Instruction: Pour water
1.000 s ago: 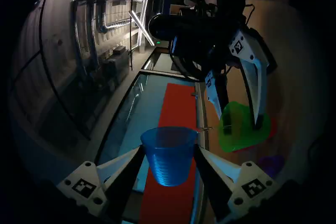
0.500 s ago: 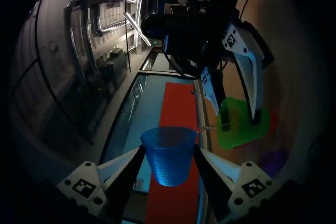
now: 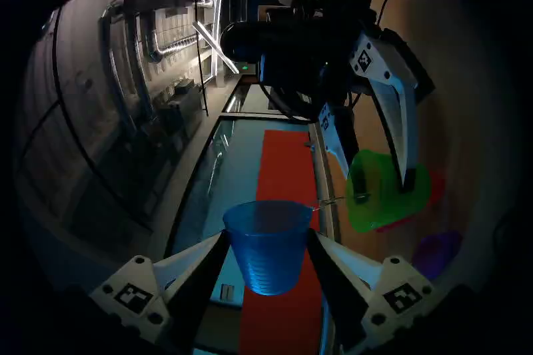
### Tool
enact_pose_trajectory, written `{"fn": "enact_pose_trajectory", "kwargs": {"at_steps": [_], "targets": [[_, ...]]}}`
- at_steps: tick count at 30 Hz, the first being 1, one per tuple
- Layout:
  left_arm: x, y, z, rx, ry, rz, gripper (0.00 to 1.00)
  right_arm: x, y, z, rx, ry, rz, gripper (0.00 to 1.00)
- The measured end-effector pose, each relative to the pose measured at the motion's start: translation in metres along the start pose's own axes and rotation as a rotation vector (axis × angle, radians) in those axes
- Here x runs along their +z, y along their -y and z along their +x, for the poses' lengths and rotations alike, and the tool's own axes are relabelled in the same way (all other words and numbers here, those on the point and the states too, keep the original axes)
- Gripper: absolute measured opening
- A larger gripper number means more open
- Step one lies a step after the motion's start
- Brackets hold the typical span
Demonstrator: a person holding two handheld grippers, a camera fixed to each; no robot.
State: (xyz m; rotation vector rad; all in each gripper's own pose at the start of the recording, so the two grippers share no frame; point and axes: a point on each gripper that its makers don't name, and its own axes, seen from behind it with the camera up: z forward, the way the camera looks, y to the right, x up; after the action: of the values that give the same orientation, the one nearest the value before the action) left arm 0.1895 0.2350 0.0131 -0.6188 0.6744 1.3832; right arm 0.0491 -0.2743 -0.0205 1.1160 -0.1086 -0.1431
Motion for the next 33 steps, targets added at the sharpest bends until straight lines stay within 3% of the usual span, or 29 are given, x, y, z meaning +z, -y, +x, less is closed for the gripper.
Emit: {"fn": "enact_pose_trajectory", "kwargs": {"at_steps": [24,33], "targets": [[-0.0006,-0.0008,-0.0013,0.071,0.007,0.002,0.83,0.0009,0.0004,0.0007,-0.005,-0.001,-0.002,0.89],[0.0002,-0.0041,-0.0007,0.074,0.007,-0.004,0.83,0.0012,-0.0001,0.0013,-0.003,-0.003,-0.003,0.88]]}}
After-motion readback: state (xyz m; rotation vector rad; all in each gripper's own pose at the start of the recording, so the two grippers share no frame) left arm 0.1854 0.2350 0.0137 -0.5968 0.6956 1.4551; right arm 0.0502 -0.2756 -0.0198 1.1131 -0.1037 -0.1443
